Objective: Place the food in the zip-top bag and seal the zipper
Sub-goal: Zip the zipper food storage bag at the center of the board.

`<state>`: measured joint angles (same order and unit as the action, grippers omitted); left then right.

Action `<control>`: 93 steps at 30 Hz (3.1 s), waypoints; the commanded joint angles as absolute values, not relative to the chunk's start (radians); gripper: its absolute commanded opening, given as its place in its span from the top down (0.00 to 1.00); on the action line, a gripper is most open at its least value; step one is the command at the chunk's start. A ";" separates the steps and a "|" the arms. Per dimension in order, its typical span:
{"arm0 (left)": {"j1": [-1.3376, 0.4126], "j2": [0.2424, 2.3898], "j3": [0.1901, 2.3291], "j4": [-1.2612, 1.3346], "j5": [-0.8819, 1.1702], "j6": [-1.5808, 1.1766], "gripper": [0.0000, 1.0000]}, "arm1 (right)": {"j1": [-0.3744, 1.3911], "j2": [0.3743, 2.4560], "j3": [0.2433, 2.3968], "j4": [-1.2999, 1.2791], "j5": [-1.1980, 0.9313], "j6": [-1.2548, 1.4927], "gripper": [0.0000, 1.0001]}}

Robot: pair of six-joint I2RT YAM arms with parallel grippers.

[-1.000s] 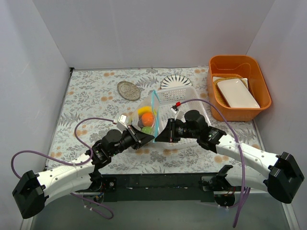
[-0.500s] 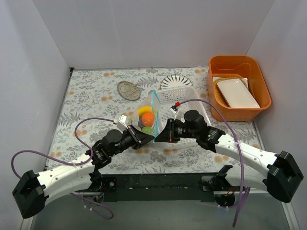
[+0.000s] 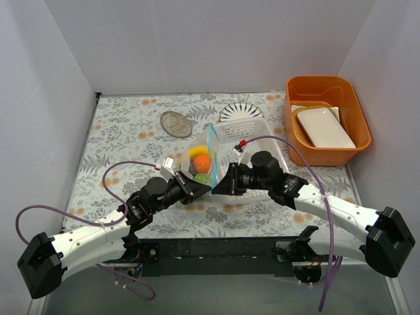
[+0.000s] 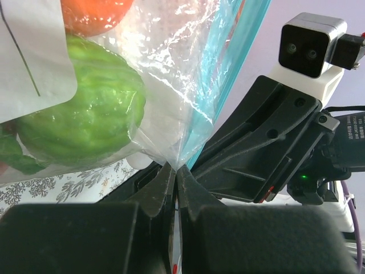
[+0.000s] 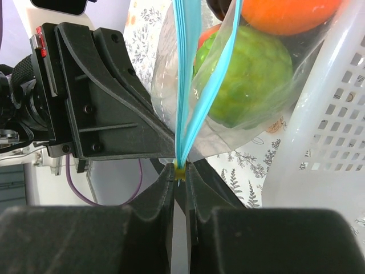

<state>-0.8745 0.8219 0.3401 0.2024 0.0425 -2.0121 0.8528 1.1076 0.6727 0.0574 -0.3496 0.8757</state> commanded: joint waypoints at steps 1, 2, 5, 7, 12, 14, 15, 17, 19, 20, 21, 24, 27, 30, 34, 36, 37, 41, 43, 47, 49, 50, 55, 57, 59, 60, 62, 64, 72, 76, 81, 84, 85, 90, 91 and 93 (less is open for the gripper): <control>-0.877 0.833 0.321 0.196 0.086 -2.177 1.00 | 0.844 1.086 0.715 0.077 -0.288 0.844 0.94; -0.879 0.836 0.318 0.201 0.090 -2.178 1.00 | 0.842 1.086 0.715 0.077 -0.279 0.841 0.94; -0.877 0.833 0.310 0.201 0.097 -2.186 1.00 | 0.842 1.077 0.715 0.083 -0.255 0.839 0.95; -0.877 0.822 0.307 0.195 0.091 -2.186 1.00 | 0.839 1.066 0.712 0.086 -0.235 0.839 0.95; -0.877 0.810 0.310 0.184 0.084 -2.183 1.00 | 0.836 1.039 0.704 0.103 -0.203 0.839 0.96; -0.877 0.811 0.308 0.186 0.087 -2.181 1.00 | 0.835 1.035 0.703 0.107 -0.202 0.839 0.96; -0.877 0.811 0.308 0.187 0.089 -2.183 1.00 | 0.833 1.038 0.704 0.106 -0.204 0.839 0.96; -0.879 0.815 0.305 0.193 0.094 -2.183 1.00 | 0.831 1.043 0.704 0.107 -0.210 0.841 0.97; -0.879 0.813 0.305 0.199 0.095 -2.181 1.00 | 0.830 1.046 0.703 0.106 -0.207 0.845 0.98; -0.877 0.811 0.304 0.205 0.098 -2.180 1.00 | 0.830 1.046 0.701 0.107 -0.204 0.847 0.98; -0.879 0.810 0.304 0.207 0.098 -2.177 1.00 | 0.830 1.043 0.695 0.113 -0.203 0.848 0.98; -0.877 0.808 0.307 0.210 0.103 -2.169 1.00 | 0.828 1.048 0.693 0.114 -0.196 0.856 0.98; -0.877 0.805 0.305 0.210 0.104 -2.171 1.00 | 0.827 1.057 0.699 0.114 -0.207 0.861 0.99; -0.879 0.799 0.287 0.245 0.106 -2.178 1.00 | 0.827 1.072 0.701 0.101 -0.238 0.868 0.99; -0.877 0.798 0.275 0.281 0.104 -2.187 0.89 | 0.831 1.057 0.641 0.135 -0.270 0.923 0.99; -0.879 0.796 0.270 0.284 0.104 -2.192 0.85 | 0.841 1.034 0.615 0.152 -0.268 0.951 0.99; -0.877 0.795 0.264 0.300 0.106 -2.198 0.83 | 0.842 1.029 0.608 0.153 -0.259 0.957 0.99; -0.879 0.795 0.235 0.347 0.110 -2.223 0.80 | 0.847 1.011 0.577 0.166 -0.253 0.988 0.99; -0.877 0.795 0.229 0.359 0.110 -2.224 0.76 | 0.851 1.011 0.566 0.187 -0.253 1.008 0.99; -0.877 0.808 0.235 0.368 0.113 -2.221 0.73 | 0.856 1.011 0.546 0.222 -0.252 1.038 0.99; -0.877 0.815 0.235 0.383 0.112 -2.221 0.73 | 0.859 1.012 0.532 0.244 -0.258 1.048 0.99; -0.877 0.818 0.233 0.394 0.112 -2.221 0.73 | 0.859 1.014 0.532 0.248 -0.259 1.054 0.99; -0.879 0.845 0.239 0.420 0.112 -2.226 0.74 | 0.861 1.019 0.525 0.259 -0.267 1.061 0.99; -0.877 0.847 0.244 0.419 0.114 -2.224 0.78 | 0.861 1.019 0.523 0.264 -0.267 1.062 0.99; -0.877 0.847 0.244 0.416 0.114 -2.223 0.79 | 0.861 1.016 0.523 0.264 -0.267 1.062 0.99; -0.879 0.845 0.244 0.414 0.114 -2.224 0.80 | 0.861 1.015 0.522 0.265 -0.265 1.065 0.99; -0.877 0.841 0.241 0.413 0.113 -2.227 0.86 | 0.861 1.015 0.522 0.268 -0.265 1.065 0.99; -0.877 0.841 0.241 0.414 0.113 -2.227 0.89 | 0.861 1.022 0.519 0.273 -0.271 1.069 0.99; -0.879 0.894 0.256 0.439 0.149 -2.220 1.00 | 0.861 1.040 0.531 0.279 -0.276 1.063 0.99; -0.879 0.903 0.278 0.420 0.163 -2.200 1.00 | 0.861 1.055 0.554 0.262 -0.261 1.040 0.99; -0.879 0.899 0.293 0.390 0.175 -2.178 1.00 | 0.861 1.054 0.581 0.207 -0.215 1.003 0.99; -0.879 0.896 0.293 0.377 0.179 -2.174 1.00 | 0.861 1.043 0.604 0.172 -0.175 0.976 0.98; -0.877 0.894 0.291 0.377 0.179 -2.169 1.00 | 0.861 1.040 0.610 0.164 -0.160 0.970 0.98; -0.877 0.881 0.285 0.371 0.198 -2.149 1.00 | 0.861 1.031 0.634 0.135 -0.114 0.948 0.96; -0.877 0.879 0.284 0.371 0.199 -2.148 1.00 | 0.861 1.028 0.635 0.137 -0.101 0.946 0.96; -0.879 0.877 0.278 0.370 0.209 -2.145 1.00 | 0.861 1.026 0.635 0.140 -0.092 0.946 0.96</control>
<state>-0.8722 0.8993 0.2573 0.3862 0.1318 -2.0087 0.8654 1.0477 0.5812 0.1104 -0.1925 0.9749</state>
